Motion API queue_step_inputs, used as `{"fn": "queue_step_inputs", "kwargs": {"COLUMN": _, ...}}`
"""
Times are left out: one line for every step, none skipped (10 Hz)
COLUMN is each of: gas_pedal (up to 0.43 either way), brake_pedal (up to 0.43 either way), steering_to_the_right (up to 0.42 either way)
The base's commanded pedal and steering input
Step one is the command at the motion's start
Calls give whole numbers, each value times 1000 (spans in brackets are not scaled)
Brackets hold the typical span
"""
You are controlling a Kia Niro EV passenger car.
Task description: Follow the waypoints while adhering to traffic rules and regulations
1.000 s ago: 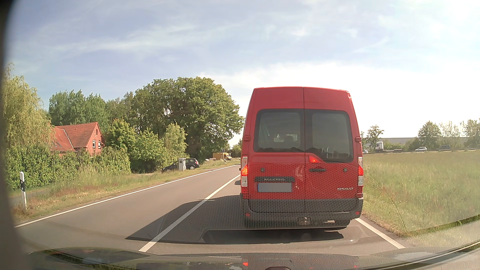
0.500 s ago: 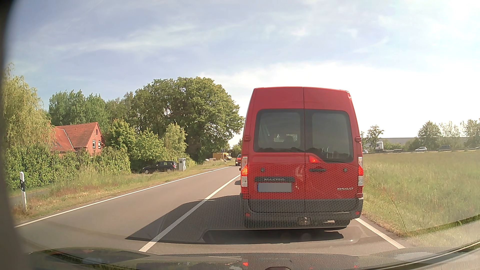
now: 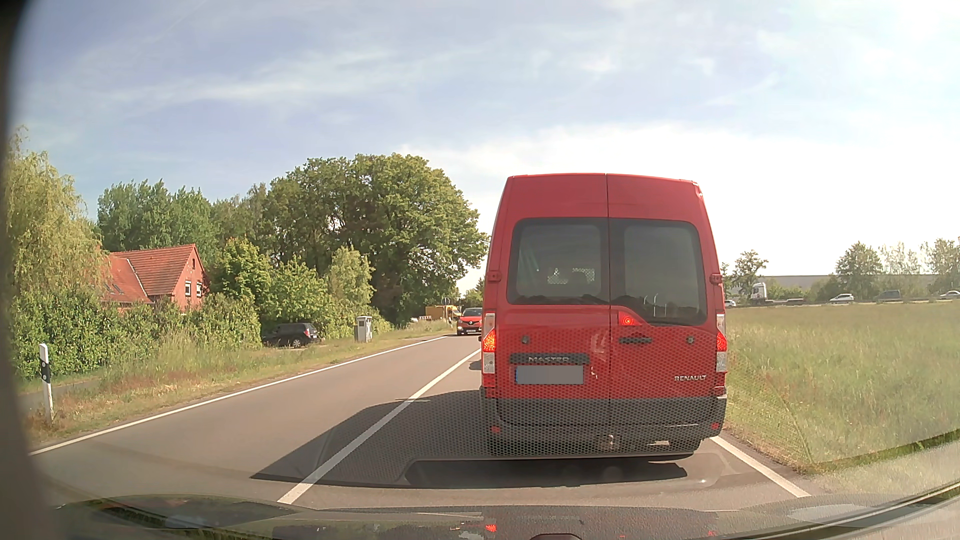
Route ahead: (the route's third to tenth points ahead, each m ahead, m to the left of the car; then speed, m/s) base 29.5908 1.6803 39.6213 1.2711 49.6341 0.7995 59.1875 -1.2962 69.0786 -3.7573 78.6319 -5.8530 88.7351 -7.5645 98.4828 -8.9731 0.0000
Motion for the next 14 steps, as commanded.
{"fn": "queue_step_inputs", "kwargs": {"gas_pedal": 0, "brake_pedal": 268, "steering_to_the_right": 0}}
{"fn": "queue_step_inputs", "kwargs": {"gas_pedal": 0, "brake_pedal": 268, "steering_to_the_right": 0}}
{"fn": "queue_step_inputs", "kwargs": {"gas_pedal": 0, "brake_pedal": 268, "steering_to_the_right": 0}}
{"fn": "queue_step_inputs", "kwargs": {"gas_pedal": 0, "brake_pedal": 268, "steering_to_the_right": 0}}
{"fn": "queue_step_inputs", "kwargs": {"gas_pedal": 0, "brake_pedal": 262, "steering_to_the_right": 0}}
{"fn": "queue_step_inputs", "kwargs": {"gas_pedal": 0, "brake_pedal": 262, "steering_to_the_right": -1}}
{"fn": "queue_step_inputs", "kwargs": {"gas_pedal": 0, "brake_pedal": 262, "steering_to_the_right": 0}}
{"fn": "queue_step_inputs", "kwargs": {"gas_pedal": 0, "brake_pedal": 268, "steering_to_the_right": -1}}
{"fn": "queue_step_inputs", "kwargs": {"gas_pedal": 0, "brake_pedal": 262, "steering_to_the_right": 0}}
{"fn": "queue_step_inputs", "kwargs": {"gas_pedal": 0, "brake_pedal": 262, "steering_to_the_right": 0}}
{"fn": "queue_step_inputs", "kwargs": {"gas_pedal": 0, "brake_pedal": 268, "steering_to_the_right": -1}}
{"fn": "queue_step_inputs", "kwargs": {"gas_pedal": 0, "brake_pedal": 268, "steering_to_the_right": 0}}
{"fn": "queue_step_inputs", "kwargs": {"gas_pedal": 0, "brake_pedal": 262, "steering_to_the_right": 0}}
{"fn": "queue_step_inputs", "kwargs": {"gas_pedal": 0, "brake_pedal": 268, "steering_to_the_right": 0}}
